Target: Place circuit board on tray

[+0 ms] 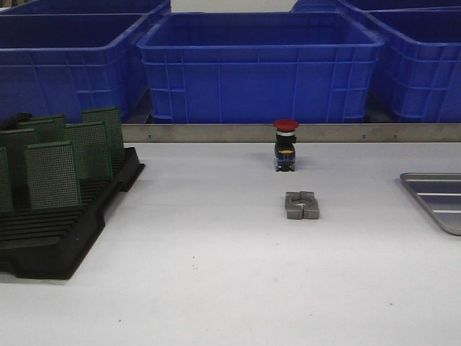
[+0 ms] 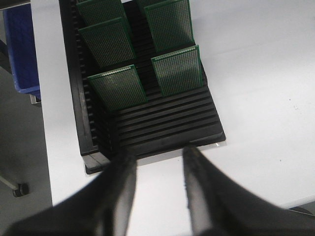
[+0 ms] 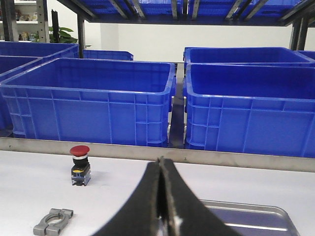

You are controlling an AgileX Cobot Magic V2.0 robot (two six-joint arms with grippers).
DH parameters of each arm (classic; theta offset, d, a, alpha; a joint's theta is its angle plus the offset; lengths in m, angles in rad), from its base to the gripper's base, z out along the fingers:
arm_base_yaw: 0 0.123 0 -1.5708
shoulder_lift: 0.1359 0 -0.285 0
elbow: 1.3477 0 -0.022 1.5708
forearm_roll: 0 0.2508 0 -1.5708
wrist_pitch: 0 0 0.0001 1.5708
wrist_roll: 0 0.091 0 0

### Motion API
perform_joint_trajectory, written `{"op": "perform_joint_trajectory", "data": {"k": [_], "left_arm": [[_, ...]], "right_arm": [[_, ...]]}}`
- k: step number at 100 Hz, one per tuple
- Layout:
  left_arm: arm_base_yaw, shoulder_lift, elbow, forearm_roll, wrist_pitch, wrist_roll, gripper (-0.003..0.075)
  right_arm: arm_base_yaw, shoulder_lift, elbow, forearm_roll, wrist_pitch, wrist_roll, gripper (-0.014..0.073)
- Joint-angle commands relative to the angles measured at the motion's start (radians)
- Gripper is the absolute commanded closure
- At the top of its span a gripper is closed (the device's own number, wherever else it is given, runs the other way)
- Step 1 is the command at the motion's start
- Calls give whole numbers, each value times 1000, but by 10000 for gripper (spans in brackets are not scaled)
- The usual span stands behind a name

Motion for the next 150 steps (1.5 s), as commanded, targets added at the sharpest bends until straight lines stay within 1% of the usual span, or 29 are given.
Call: {"op": "perform_joint_trajectory", "data": {"k": [1, 5, 9, 26, 37, 44, 56, 70, 82, 92, 106, 117, 129, 138, 150], "left_arm": [[2, -6, -36, -21, -53, 4, 220], [2, -6, -36, -21, -53, 4, 170], [2, -6, -36, -24, -58, 4, 151], [2, -2, -36, -114, -113, 11, 153], [2, 29, -72, -118, -101, 84, 153], [2, 74, -123, -118, -68, 94, 153], [2, 183, -245, -140, 33, 193, 153], [2, 334, -405, -196, 174, 371, 153], [2, 458, -527, -213, 306, 545, 153], [2, 539, -595, -216, 321, 618, 153], [0, 616, -615, -223, 321, 709, 153], [0, 666, -615, -223, 321, 727, 153], [0, 714, -615, -228, 321, 800, 153], [0, 748, -615, -269, 321, 835, 153], [0, 789, -615, -321, 316, 914, 153]], "right_arm": [[-3, -22, -12, 0, -80, 1, 660], [-3, -22, -12, 0, -80, 1, 660], [-3, -22, -12, 0, -80, 1, 660], [-3, -22, -12, 0, -80, 1, 660], [-3, -22, -12, 0, -80, 1, 660], [-3, -22, -12, 0, -80, 1, 660], [-3, -22, -12, 0, -80, 1, 660], [-3, -22, -12, 0, -80, 1, 660], [-3, -22, -12, 0, -80, 1, 660], [-3, -22, -12, 0, -80, 1, 660], [-3, -22, -12, 0, -80, 1, 660], [-3, -22, -12, 0, -80, 1, 660], [-3, -22, -12, 0, -80, 1, 660], [-3, -22, -12, 0, -80, 1, 660], [-3, -22, -12, 0, -80, 1, 660]]}}
